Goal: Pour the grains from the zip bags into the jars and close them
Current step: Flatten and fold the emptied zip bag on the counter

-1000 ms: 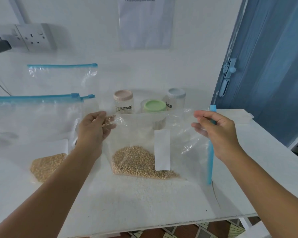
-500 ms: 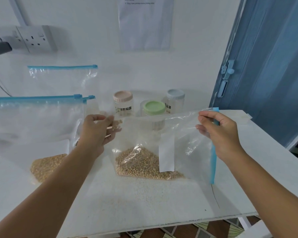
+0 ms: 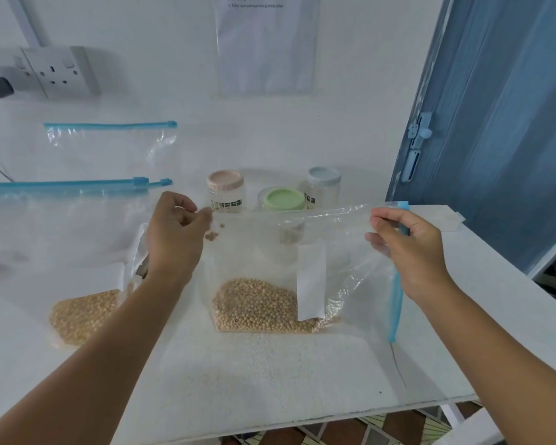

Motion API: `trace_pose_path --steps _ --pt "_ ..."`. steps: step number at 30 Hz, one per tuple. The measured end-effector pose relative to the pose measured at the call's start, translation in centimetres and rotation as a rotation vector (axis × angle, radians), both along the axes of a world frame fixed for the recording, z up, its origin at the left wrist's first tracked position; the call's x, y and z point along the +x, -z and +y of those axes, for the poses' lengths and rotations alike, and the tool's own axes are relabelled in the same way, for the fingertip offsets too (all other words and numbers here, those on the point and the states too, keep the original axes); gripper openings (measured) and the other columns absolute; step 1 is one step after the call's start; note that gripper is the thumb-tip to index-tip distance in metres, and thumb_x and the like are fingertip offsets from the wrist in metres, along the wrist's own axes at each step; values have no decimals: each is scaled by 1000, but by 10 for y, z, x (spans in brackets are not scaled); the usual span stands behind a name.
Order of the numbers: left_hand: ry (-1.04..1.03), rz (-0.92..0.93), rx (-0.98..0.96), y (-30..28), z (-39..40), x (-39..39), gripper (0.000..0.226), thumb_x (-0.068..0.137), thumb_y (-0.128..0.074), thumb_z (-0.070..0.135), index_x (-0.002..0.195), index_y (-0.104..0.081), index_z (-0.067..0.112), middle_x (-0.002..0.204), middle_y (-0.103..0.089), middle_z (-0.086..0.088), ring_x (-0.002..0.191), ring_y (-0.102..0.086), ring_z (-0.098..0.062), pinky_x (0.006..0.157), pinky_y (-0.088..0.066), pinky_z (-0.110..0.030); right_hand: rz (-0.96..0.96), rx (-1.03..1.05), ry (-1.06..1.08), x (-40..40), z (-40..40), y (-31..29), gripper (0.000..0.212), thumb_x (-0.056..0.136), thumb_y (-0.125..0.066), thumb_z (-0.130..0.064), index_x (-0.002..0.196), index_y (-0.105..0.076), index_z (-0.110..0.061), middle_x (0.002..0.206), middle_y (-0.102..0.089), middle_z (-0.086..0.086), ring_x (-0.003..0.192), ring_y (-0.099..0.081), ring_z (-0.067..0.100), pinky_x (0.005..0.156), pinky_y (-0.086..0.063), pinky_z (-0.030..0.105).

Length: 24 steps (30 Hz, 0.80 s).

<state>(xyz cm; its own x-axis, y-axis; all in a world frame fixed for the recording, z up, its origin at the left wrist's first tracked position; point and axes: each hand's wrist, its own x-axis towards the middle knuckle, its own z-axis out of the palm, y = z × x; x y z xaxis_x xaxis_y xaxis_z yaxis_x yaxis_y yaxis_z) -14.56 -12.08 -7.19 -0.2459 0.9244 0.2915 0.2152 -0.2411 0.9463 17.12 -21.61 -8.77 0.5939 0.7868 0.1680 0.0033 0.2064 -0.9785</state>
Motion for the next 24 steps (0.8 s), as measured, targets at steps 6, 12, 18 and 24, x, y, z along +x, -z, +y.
trace_pose_path --steps 6,12,18,24 --pt "125 -189 -115 4 -2 -1 38 92 -80 28 112 -49 21 81 -77 -2 64 -65 -4 70 -52 -27 -9 -8 -14 0 1 0 14 96 -74 -11 104 -78 -21 107 -76 1 84 -78 22 85 -63 30" --pt "221 -173 -77 5 -9 -7 40 86 -84 16 110 -53 19 82 -77 -9 72 -69 -12 76 -50 -30 -36 -6 -13 1 1 0 13 98 -71 -13 107 -78 -20 110 -75 1 86 -78 22 86 -63 30" --pt "245 -191 -99 6 -4 -3 31 92 -79 18 112 -56 18 87 -80 -1 76 -73 -11 86 -51 -36 -126 -35 18 1 4 6 30 102 -57 -4 108 -76 -27 117 -71 -9 90 -77 19 92 -61 34" --pt "276 -199 -63 11 -5 -5 27 93 -77 16 111 -60 28 88 -77 -6 79 -67 -12 85 -51 -43 -126 -6 17 0 6 7 21 103 -62 -11 105 -78 -24 116 -73 -4 90 -78 21 95 -61 37"
